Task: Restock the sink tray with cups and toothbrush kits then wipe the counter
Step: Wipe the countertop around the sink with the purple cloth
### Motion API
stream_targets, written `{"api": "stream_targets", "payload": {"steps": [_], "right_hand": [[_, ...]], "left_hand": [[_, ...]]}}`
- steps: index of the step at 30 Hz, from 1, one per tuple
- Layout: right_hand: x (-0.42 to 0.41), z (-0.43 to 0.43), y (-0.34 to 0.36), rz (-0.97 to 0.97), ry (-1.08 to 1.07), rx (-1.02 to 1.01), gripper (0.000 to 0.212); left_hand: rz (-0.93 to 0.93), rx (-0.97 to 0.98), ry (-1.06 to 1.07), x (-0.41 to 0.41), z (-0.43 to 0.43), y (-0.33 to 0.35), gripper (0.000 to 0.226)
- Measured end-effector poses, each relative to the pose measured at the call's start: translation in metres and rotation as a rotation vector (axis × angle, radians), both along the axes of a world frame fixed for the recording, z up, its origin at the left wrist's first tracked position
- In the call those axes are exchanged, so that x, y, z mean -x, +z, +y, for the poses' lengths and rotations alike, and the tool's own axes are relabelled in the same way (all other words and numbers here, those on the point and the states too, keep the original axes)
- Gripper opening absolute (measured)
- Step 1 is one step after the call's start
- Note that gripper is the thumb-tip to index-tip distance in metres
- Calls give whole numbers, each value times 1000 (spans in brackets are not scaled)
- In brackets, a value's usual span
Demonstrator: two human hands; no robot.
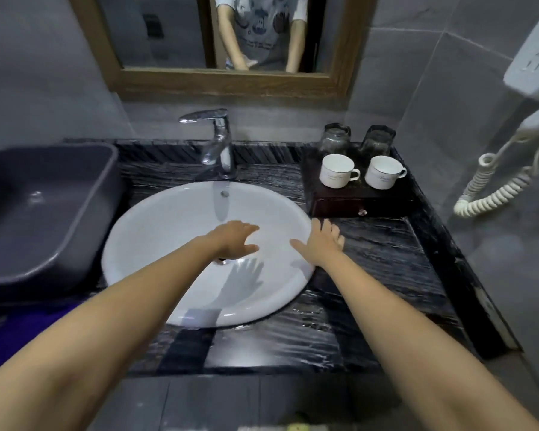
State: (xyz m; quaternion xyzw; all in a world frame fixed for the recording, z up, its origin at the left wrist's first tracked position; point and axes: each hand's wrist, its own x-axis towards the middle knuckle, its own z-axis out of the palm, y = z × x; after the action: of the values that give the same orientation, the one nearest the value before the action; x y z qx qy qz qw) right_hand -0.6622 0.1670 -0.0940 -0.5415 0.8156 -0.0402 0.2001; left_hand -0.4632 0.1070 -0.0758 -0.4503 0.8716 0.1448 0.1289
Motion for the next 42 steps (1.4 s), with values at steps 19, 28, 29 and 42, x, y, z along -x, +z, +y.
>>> {"api": "stream_targets", "payload": {"steps": [19, 28, 29, 42], "right_hand": [[-299, 48, 51, -13, 727, -331, 61], [-394, 55, -19, -171, 881, 29, 53], [-398, 57, -29, -134, 861, 47, 59], [-407, 67, -59, -252, 647, 310, 33]], "left_hand": [[252, 89, 412, -330, 126, 8, 35], [282, 37, 506, -372, 152, -56, 80], [308, 34, 511, -373, 153, -61, 81], [147, 188, 537, -372, 137, -61, 62]]}}
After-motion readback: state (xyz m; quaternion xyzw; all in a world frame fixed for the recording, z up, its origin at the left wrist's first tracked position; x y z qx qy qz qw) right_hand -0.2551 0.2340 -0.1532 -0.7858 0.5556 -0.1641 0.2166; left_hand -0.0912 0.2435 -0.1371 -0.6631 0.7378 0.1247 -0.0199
